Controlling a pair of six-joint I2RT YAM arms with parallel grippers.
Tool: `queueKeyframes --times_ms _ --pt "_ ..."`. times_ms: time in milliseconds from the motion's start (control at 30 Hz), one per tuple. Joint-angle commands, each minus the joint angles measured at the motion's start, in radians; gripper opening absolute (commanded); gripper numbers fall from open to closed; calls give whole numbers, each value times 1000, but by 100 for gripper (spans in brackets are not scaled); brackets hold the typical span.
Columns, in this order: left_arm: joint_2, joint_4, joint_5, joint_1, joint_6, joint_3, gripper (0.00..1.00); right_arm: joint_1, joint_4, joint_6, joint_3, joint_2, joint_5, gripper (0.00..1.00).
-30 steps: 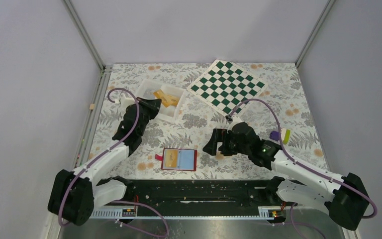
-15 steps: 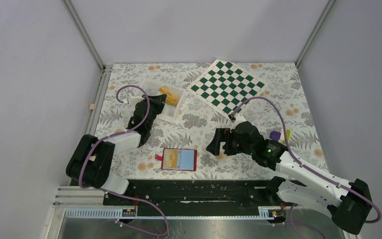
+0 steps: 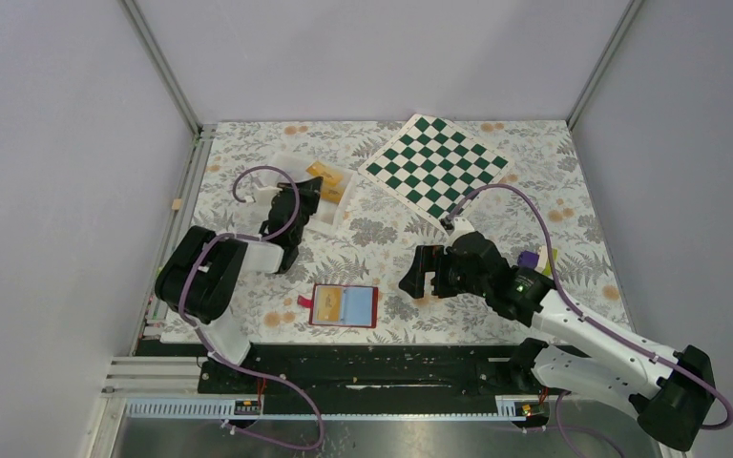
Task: Take the credit cards out of the card holder
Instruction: Place the credit card in the storage box.
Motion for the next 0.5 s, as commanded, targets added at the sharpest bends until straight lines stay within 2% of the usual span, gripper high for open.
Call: queueKeyframes --times_ms 0,467 --pt "43 109 -48 4 -51 40 0 -7 -2 -22 48 3 28 99" --pt "146 123 -83 -17 -95 58 0 -13 -14 -21 41 -17 36 99"
